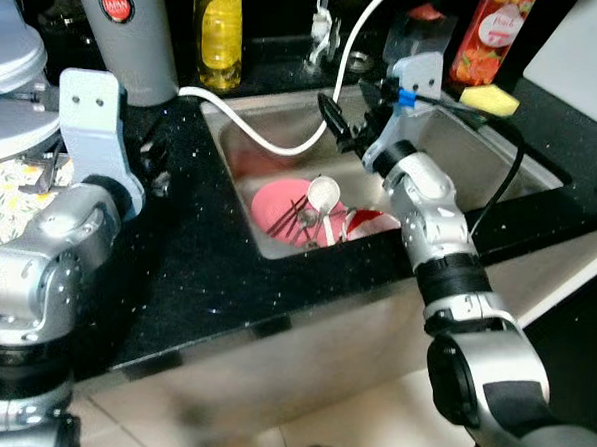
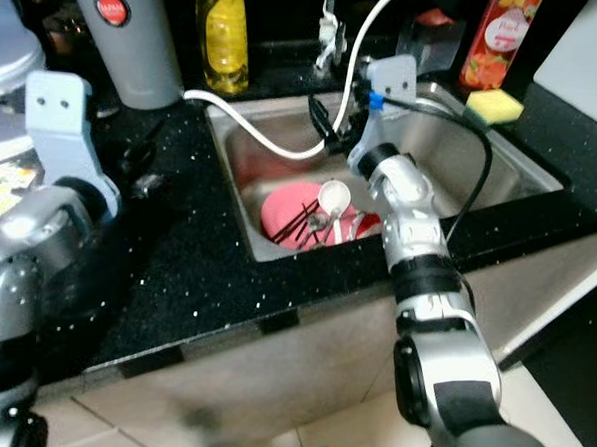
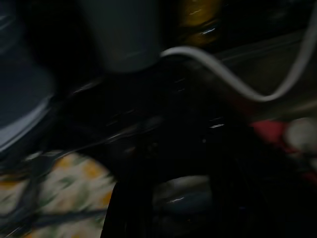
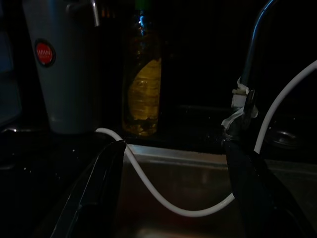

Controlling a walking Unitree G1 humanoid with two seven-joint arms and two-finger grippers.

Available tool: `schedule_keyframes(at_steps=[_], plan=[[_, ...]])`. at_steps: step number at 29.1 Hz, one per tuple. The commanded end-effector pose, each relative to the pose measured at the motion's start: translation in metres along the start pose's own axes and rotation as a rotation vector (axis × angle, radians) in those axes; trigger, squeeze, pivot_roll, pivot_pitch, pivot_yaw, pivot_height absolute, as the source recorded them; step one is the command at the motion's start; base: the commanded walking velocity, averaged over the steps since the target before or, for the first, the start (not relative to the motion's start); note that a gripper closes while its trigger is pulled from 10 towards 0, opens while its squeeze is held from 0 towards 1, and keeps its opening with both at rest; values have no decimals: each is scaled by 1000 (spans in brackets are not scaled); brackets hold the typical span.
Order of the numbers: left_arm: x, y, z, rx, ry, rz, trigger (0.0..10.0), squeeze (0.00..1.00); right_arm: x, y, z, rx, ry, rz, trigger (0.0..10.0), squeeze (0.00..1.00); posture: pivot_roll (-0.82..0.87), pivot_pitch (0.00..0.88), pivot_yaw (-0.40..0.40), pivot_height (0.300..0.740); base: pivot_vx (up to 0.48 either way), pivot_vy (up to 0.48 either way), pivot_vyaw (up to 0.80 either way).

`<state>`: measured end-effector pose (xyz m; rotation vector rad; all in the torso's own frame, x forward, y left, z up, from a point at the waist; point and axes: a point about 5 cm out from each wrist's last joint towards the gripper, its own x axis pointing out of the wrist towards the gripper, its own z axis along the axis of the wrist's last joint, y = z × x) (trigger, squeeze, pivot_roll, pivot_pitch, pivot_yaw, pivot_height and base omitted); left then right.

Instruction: Kitchen organization

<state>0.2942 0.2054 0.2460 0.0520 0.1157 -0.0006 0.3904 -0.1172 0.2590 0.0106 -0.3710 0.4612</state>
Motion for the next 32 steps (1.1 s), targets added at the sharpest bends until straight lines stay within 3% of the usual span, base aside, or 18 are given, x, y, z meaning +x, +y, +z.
schedule_keyframes(at_steps=[1,4,5,8,10,11,14,17,23,30,32], plan=[[1,7,-3,22,39,33,10000,0,-1,-1,1,13,-10,-7,10000,0,37,14,7,740,0,0,0],[-1,9,-4,78,56,-13,10000,43,-1,0,2,17,-14,-12,10000,0,40,18,8,740,0,0,0],[-2,14,-2,92,60,16,10000,0,-1,1,2,20,-14,-11,10000,0,45,19,10,740,0,0,0],[-1,25,-2,71,80,99,10000,0,-2,1,2,26,-12,-11,10000,0,53,20,9,740,0,0,0],[-5,10,-11,316,108,42,10000,0,-3,1,2,29,-9,-13,10000,0,48,23,10,740,0,0,0],[-13,0,-16,515,117,-9,10000,0,-3,2,2,31,-9,-14,10000,0,50,25,8,740,0,0,0],[-17,-4,-16,575,114,-42,10000,0,-3,1,2,32,-9,-14,10000,0,54,25,4,740,0,0,0],[-28,-12,-10,704,82,-116,10000,0,-3,1,2,38,-4,-15,10000,0,63,26,1,740,0,0,0],[-31,-17,-12,758,86,-147,10000,0,-2,3,1,45,-1,-10,10000,0,63,26,1,740,0,0,0],[-20,-13,-38,789,197,-133,10000,0,-1,6,2,51,0,0,10000,0,67,26,-6,740,0,0,0],[-11,-10,-47,821,238,-109,10000,0,0,6,2,52,1,1,10000,0,63,26,-11,740,0,0,0]])
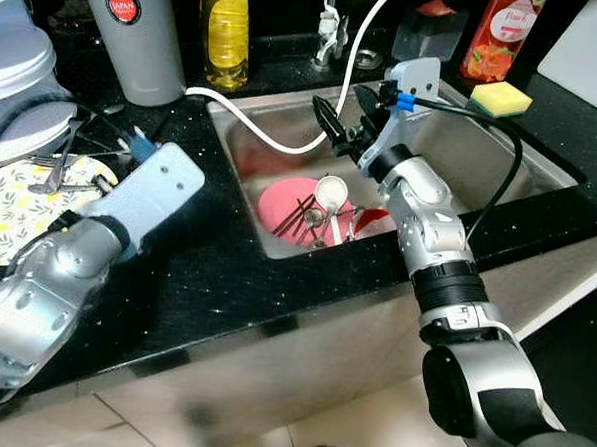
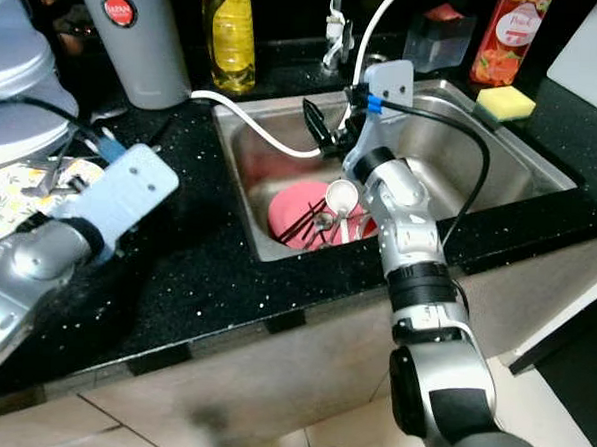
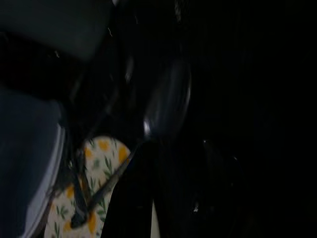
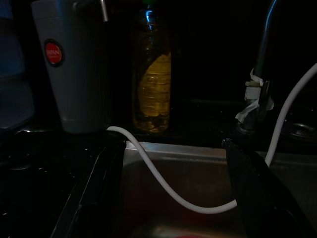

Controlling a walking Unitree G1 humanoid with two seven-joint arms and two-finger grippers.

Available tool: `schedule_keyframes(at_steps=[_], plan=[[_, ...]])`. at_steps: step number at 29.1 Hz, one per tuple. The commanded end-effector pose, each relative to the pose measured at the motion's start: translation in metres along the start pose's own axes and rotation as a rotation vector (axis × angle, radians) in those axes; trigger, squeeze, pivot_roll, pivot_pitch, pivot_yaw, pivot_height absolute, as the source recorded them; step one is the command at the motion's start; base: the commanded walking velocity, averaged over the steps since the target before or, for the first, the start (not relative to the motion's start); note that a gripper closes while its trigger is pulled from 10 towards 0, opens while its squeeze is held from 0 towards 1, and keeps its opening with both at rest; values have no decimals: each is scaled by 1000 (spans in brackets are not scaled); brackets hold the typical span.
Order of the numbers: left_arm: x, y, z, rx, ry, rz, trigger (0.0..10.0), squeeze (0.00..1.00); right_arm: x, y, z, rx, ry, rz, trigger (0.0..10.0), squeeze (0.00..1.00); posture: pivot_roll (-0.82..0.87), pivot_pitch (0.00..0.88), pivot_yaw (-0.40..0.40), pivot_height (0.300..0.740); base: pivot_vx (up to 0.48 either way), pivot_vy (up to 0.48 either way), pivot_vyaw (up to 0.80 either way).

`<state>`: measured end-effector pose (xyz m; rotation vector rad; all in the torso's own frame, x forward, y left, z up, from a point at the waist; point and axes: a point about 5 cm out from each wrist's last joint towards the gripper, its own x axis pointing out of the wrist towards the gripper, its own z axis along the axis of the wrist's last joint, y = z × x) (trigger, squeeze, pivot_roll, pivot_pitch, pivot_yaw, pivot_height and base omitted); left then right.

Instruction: Kitchen organization

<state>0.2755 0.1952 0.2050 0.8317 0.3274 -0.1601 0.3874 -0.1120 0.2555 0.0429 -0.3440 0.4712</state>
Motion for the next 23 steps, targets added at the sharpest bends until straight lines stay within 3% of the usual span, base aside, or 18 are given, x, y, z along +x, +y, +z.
schedule_keyframes(at_steps=[1,8,14,16,17,18,23], plan=[[4,-1,-5,33,28,3,10000,0,1,-1,5,13,-17,-1,10000,0,63,26,-11,740,0,0,0],[30,-5,-12,65,54,17,10000,0,3,0,7,9,-24,4,10000,0,51,24,-10,740,0,0,0],[44,-4,-18,86,79,41,9725,0,3,0,8,6,-25,3,10000,0,39,25,-7,740,0,0,0],[52,-5,-22,75,87,41,2980,0,2,-1,8,3,-25,0,10000,0,35,24,-6,740,0,0,0],[52,-5,-22,75,87,41,2980,0,2,-1,8,3,-25,0,10000,0,35,24,-6,740,0,0,0],[53,-4,-23,76,86,42,0,0,2,-1,9,2,-25,0,10000,0,29,25,-4,740,0,0,0],[55,-3,-20,100,64,51,0,0,1,-3,10,-1,-27,-4,10000,0,30,24,-6,740,0,0,0]])
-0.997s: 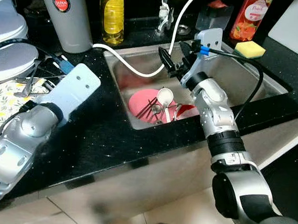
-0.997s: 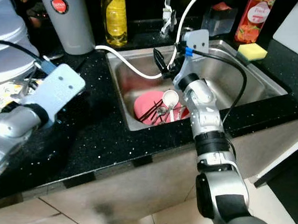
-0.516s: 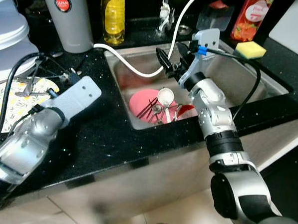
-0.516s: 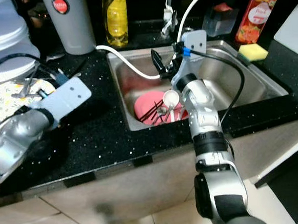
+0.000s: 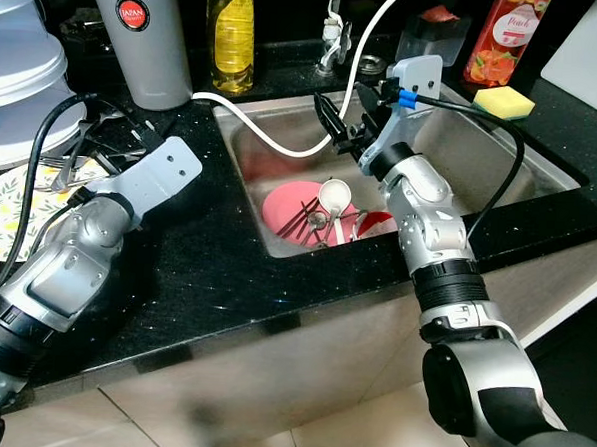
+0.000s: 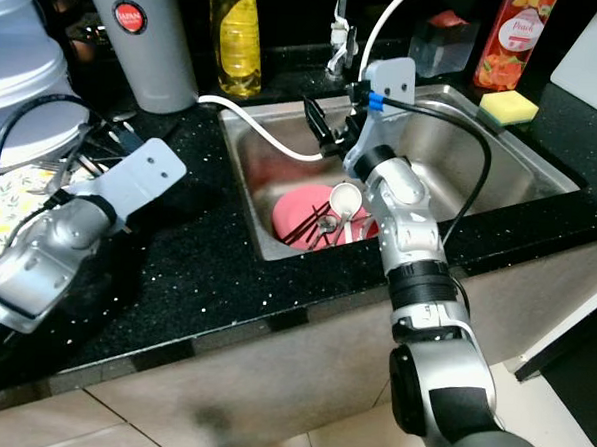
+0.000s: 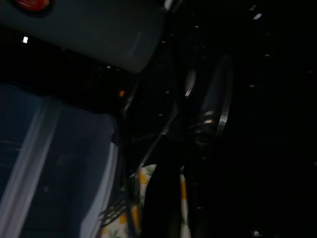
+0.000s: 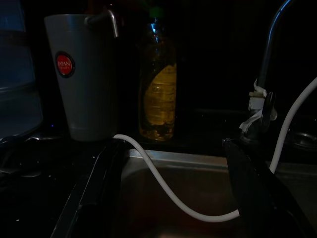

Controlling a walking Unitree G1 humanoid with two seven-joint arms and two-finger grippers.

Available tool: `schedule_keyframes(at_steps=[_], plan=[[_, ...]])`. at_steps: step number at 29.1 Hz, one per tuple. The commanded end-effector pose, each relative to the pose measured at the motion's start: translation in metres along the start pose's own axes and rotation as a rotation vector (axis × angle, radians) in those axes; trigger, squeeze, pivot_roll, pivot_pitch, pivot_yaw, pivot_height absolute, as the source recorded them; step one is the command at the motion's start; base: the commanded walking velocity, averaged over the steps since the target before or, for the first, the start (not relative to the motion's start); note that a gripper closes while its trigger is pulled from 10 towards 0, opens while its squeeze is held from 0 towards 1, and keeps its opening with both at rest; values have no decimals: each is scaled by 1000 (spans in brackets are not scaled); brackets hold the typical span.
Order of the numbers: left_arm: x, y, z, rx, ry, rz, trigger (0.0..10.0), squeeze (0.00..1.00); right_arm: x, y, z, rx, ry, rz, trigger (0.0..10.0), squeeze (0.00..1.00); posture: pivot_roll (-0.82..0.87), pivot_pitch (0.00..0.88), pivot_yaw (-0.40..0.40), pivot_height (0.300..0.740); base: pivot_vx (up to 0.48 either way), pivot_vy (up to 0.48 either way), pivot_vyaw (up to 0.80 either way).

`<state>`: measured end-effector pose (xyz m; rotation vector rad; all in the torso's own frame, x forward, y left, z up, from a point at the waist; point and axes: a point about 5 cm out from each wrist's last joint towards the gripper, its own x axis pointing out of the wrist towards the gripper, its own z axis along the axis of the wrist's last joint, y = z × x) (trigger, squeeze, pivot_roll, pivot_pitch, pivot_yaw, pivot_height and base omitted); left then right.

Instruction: Kitchen organization

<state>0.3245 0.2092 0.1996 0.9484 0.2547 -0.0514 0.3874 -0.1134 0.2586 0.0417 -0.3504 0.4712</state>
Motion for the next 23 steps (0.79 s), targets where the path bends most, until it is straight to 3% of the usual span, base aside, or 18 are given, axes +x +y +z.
schedule_keyframes(at_steps=[1,7,9,13,17,20,23], plan=[[3,-24,-14,8,62,-84,0,0,1,-2,7,1,-21,-5,10000,0,30,23,-8,740,0,0,0],[1,-16,-3,48,-9,-23,0,0,2,-1,8,0,-25,-1,10000,0,34,19,-13,740,0,0,0],[0,-4,15,36,-94,56,10000,0,3,-1,10,1,-29,3,10000,0,39,18,-17,740,0,0,0],[-4,20,41,88,-224,232,10000,0,5,1,12,4,-38,11,10000,0,38,17,-20,740,0,0,0],[-21,55,74,216,-369,495,10000,0,5,2,12,7,-42,16,10000,0,37,15,-20,740,0,0,0],[-25,63,79,188,-373,508,10000,0,5,3,12,8,-42,18,10000,0,38,13,-18,740,0,0,0],[-24,53,76,90,-346,381,10000,0,5,3,12,9,-42,20,10000,0,39,13,-15,740,0,0,0]])
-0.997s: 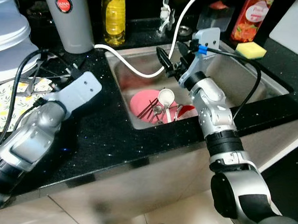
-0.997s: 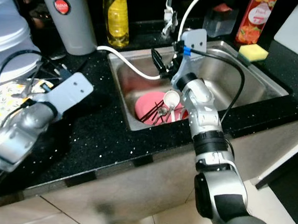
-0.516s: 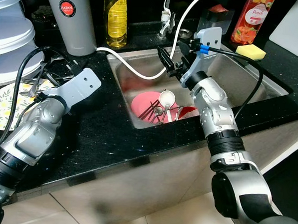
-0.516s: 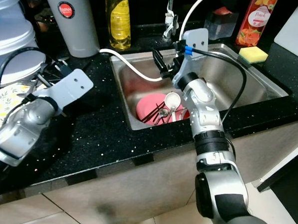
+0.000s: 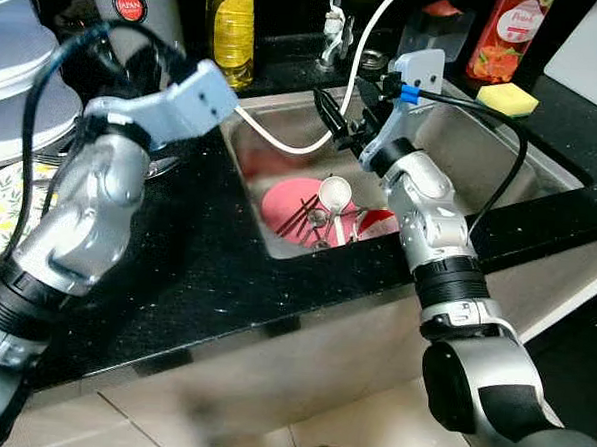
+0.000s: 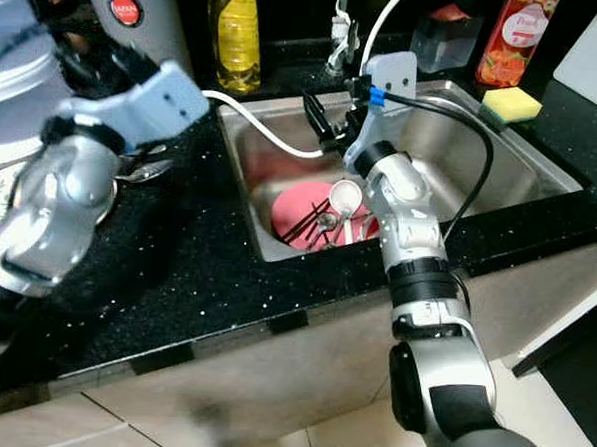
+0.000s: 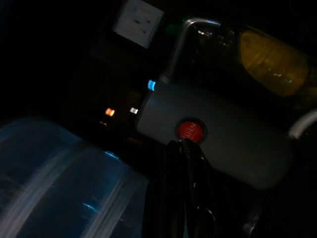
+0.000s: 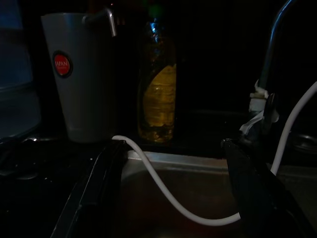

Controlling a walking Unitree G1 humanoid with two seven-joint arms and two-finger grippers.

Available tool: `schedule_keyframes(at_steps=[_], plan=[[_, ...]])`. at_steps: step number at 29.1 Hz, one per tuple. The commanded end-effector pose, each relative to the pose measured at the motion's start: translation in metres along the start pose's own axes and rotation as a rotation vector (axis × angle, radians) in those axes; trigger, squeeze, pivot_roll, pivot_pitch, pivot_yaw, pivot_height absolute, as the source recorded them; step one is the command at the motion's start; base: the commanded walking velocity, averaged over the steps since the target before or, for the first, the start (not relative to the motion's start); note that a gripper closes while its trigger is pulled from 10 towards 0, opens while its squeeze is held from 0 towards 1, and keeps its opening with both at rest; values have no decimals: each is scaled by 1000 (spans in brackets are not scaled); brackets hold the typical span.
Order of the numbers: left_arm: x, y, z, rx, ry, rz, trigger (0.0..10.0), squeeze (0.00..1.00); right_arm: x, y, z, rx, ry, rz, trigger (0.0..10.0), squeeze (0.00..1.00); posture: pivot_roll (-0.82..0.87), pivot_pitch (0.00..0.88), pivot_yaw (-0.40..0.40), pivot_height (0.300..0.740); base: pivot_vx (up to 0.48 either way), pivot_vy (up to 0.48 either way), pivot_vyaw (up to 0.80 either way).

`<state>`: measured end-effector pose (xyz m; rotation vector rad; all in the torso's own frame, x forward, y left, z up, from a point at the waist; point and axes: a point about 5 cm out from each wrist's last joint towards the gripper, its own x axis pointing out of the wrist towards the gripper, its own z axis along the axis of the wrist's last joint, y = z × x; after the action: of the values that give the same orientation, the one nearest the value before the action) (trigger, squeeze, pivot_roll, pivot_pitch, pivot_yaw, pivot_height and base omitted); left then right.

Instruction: Kitchen organization

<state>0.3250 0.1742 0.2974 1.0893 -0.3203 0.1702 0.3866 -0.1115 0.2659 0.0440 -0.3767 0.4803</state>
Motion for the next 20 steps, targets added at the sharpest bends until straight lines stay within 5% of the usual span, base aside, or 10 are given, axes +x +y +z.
schedule_keyframes(at_steps=[1,2,3,4,14,20], plan=[[-6,-9,-5,-82,48,-94,10000,0,2,2,5,11,-16,10,10000,0,39,13,-15,740,0,0,0],[-8,-13,-8,-113,75,-127,10000,227,2,2,5,11,-16,10,10000,0,39,14,-14,740,0,0,0],[-9,-15,-10,-131,93,-147,10000,227,2,1,5,11,-16,10,10000,0,39,14,-14,740,0,0,0],[-13,-19,-13,-142,118,-191,10000,1000,2,1,5,11,-15,9,10000,0,41,14,-15,740,0,0,0],[-24,-44,-17,-281,206,-406,10000,1000,2,3,3,15,-9,17,10000,0,44,15,-19,740,0,0,0],[-22,-55,-25,-277,256,-493,10000,1000,3,3,4,15,-10,19,10000,0,45,16,-23,740,0,0,0]])
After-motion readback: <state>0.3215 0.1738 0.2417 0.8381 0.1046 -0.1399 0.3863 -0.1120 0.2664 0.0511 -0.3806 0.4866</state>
